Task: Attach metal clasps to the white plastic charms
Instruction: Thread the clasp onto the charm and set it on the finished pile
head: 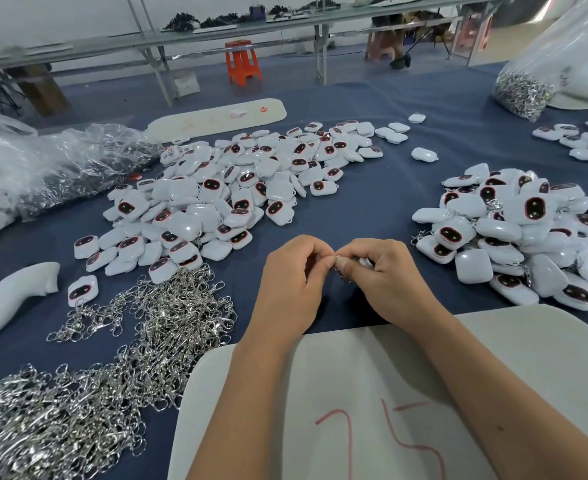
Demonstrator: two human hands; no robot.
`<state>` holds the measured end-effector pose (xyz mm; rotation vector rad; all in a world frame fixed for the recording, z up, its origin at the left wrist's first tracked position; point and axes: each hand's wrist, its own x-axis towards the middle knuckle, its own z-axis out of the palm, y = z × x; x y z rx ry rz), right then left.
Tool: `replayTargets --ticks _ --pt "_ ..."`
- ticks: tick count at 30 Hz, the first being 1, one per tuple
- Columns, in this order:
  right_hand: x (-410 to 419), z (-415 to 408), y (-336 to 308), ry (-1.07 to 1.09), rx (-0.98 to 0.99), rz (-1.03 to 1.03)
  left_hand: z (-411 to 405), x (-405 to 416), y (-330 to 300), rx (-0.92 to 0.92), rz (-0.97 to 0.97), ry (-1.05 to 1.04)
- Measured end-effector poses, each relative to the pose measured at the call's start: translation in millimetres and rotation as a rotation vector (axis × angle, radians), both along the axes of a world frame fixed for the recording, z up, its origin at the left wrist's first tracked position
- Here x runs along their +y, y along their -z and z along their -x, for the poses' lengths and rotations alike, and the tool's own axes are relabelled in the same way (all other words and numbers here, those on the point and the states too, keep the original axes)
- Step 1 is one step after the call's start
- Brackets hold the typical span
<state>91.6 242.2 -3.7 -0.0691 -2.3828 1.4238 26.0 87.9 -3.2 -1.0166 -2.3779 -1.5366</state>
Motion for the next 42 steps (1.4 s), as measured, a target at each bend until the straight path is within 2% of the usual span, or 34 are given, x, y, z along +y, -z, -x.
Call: replayTargets --ticks 9,21,29,34,36,39,40,42 --pt "2.7 1.1 0.1 -0.032 -0.046 0.048 -1.3 -2.6 -5.0 -0.073 0.002 0.047" --pt "2.5 -0.1 0.2 0.013 0.08 0.065 -10.2 14.2 2.8 -0.007 -0.033 -0.106" --pt "-0.8 1.0 1.7 0.062 0.157 0.048 -20.6 28.2 1.6 -0.08 -0.134 -0.234" --pt "-7.0 1.2 0.3 0.114 0.111 0.008 -18.1 23.3 -0.6 -0.023 -0.065 -0.221" --pt "-5.3 2.5 0.1 0.152 0.086 0.096 -14.7 18.9 -0.8 0.021 -0.018 -0.217" --pt "4.5 3.7 2.0 0.162 0.066 0.413 -11.6 14.1 0.2 0.078 0.044 -0.189" --pt "7.4 3.7 2.8 0.165 0.059 0.455 -11.3 13.2 0.5 0.087 0.061 -0.175" --pt "8.8 3.0 3.2 0.204 0.065 0.413 -11.3 13.2 1.5 0.09 0.079 -0.137"
